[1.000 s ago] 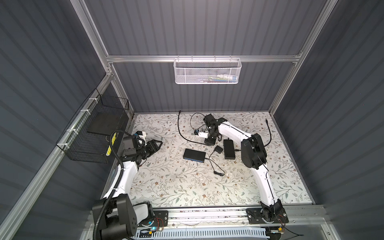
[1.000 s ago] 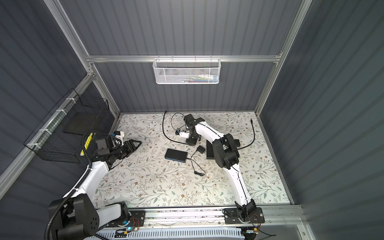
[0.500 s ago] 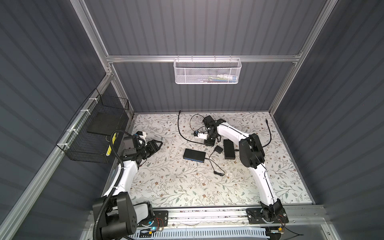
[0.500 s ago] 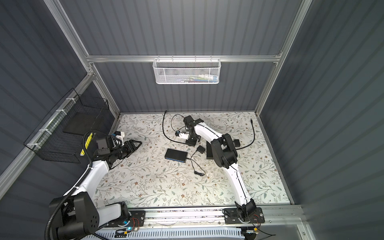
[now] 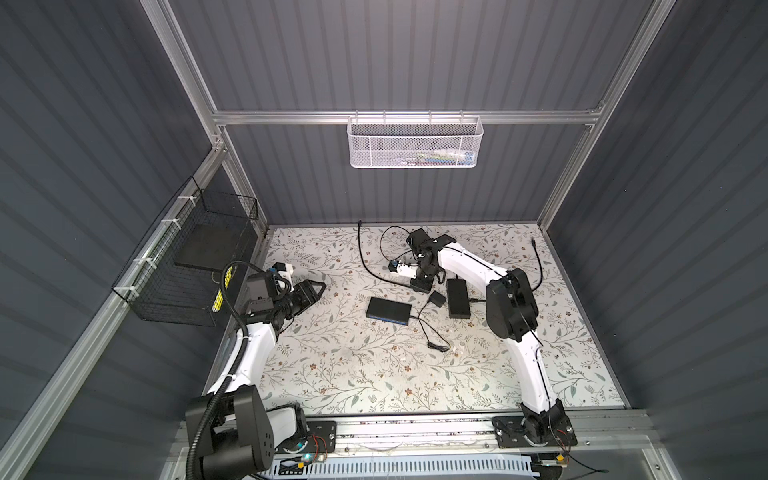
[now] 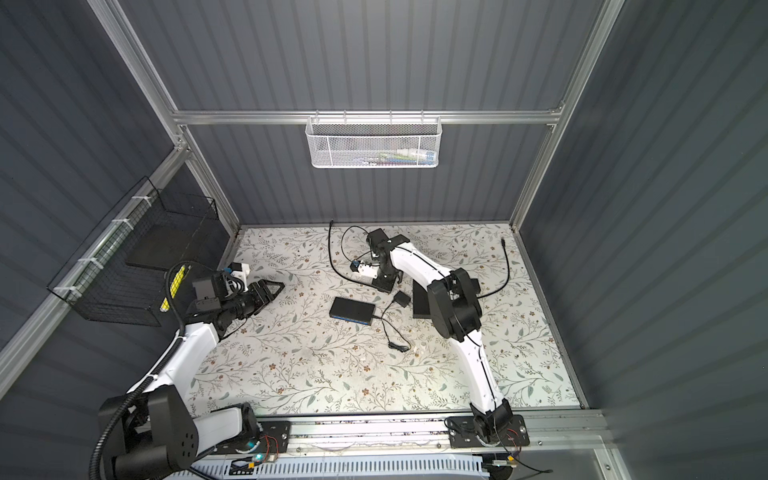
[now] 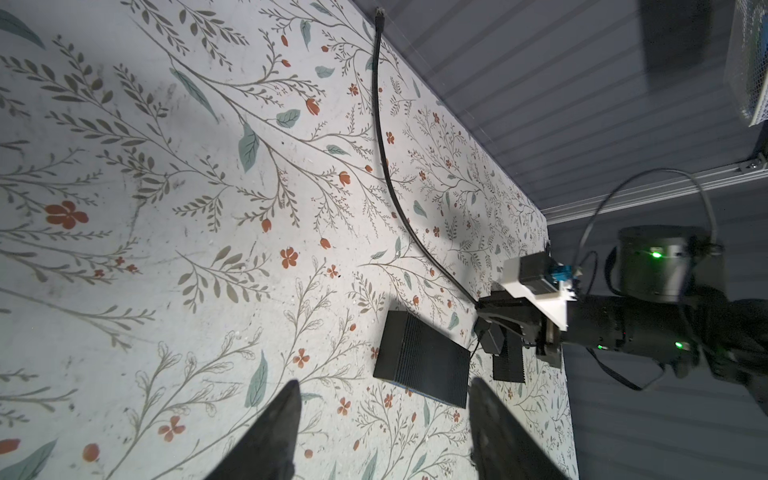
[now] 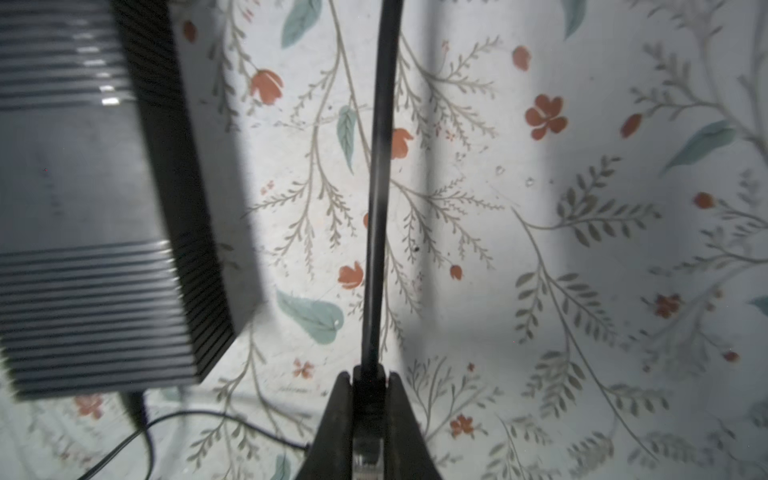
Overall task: Insert the plug into the switch port
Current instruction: 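Lift the ethernet cable plug with the right gripper toward the switch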
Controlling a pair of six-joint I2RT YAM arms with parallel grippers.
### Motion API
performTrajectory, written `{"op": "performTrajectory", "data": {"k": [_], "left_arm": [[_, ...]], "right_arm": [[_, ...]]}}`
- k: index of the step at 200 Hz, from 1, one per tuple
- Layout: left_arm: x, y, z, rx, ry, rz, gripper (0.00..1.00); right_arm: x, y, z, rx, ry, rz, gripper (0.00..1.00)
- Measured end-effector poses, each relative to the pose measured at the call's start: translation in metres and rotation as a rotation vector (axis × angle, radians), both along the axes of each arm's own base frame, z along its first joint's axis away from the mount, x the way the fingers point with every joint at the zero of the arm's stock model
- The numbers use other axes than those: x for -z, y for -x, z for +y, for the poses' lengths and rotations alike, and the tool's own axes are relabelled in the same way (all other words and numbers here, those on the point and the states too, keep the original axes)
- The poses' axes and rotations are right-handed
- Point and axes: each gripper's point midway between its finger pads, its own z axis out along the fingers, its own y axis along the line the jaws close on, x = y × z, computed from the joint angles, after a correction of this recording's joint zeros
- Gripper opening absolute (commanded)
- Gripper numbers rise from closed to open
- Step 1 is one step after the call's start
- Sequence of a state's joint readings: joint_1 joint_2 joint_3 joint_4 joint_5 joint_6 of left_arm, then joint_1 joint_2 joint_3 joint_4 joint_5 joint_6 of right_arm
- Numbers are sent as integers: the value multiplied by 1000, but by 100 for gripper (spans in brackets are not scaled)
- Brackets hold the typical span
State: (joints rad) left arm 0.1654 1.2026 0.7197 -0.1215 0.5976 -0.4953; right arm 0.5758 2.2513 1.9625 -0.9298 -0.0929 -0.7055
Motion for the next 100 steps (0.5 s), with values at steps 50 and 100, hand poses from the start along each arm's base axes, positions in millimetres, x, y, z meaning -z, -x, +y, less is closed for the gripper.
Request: {"op": "performTrajectory", "data": {"k": [50, 100], "left_arm": [[-2, 3, -3, 2, 29, -20, 65], [-7, 2, -7, 15, 58, -41, 65]], "right_arm": [[-73, 36, -6, 58, -23, -106, 0], [-41, 143, -68, 171, 121, 34, 6]]}}
